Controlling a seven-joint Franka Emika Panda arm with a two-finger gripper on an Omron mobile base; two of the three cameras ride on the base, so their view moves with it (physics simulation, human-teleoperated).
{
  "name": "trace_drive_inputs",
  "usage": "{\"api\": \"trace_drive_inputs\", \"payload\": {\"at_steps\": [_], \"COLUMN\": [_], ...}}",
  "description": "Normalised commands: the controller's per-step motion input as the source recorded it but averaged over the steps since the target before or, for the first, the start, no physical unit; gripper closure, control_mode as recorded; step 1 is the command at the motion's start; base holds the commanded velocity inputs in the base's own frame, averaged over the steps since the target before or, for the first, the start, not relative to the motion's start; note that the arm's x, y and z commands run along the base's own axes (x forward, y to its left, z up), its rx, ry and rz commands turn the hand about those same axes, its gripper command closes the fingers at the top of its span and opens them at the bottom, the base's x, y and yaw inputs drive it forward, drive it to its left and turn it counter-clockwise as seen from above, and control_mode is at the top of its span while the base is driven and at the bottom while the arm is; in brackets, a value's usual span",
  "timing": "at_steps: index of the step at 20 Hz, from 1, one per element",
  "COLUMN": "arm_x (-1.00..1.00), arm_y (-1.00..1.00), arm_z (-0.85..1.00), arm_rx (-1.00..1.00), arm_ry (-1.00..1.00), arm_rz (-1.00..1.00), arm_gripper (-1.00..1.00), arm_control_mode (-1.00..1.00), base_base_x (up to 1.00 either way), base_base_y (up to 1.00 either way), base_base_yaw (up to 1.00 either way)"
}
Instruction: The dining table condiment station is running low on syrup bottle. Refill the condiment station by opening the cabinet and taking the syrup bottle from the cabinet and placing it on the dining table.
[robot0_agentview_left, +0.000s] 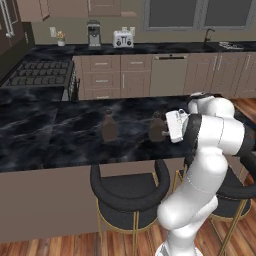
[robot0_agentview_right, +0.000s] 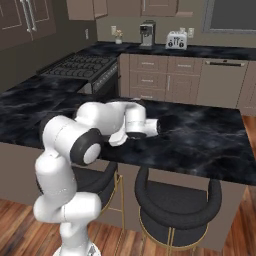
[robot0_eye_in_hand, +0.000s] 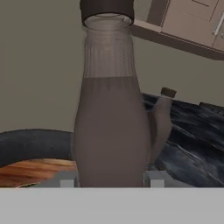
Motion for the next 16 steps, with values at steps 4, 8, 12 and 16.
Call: {"api": "trace_drive_inputs", "payload": {"at_steps": [4, 8, 12, 16], "arm_x": [0.54, 0.50, 0.61, 0.43], "arm_y": [-0.08, -0.04, 0.00, 0.00], "arm_z": [-0.28, -0.27, -0.24, -0.25], "arm_rx": [0.00, 0.00, 0.00, 0.00], "arm_ry": [0.00, 0.00, 0.00, 0.00], "arm_rz": [0.08, 0.05, 0.01, 0.00], "arm_gripper": [1.00, 1.00, 1.00, 1.00], "arm_control_mode": [-1.00, -1.00, -1.00, -1.00], "base_base_x": [0.00, 0.00, 0.00, 0.00], "base_base_y": [0.00, 0.00, 0.00, 0.00], "base_base_yaw": [0.00, 0.00, 0.00, 0.00]}}
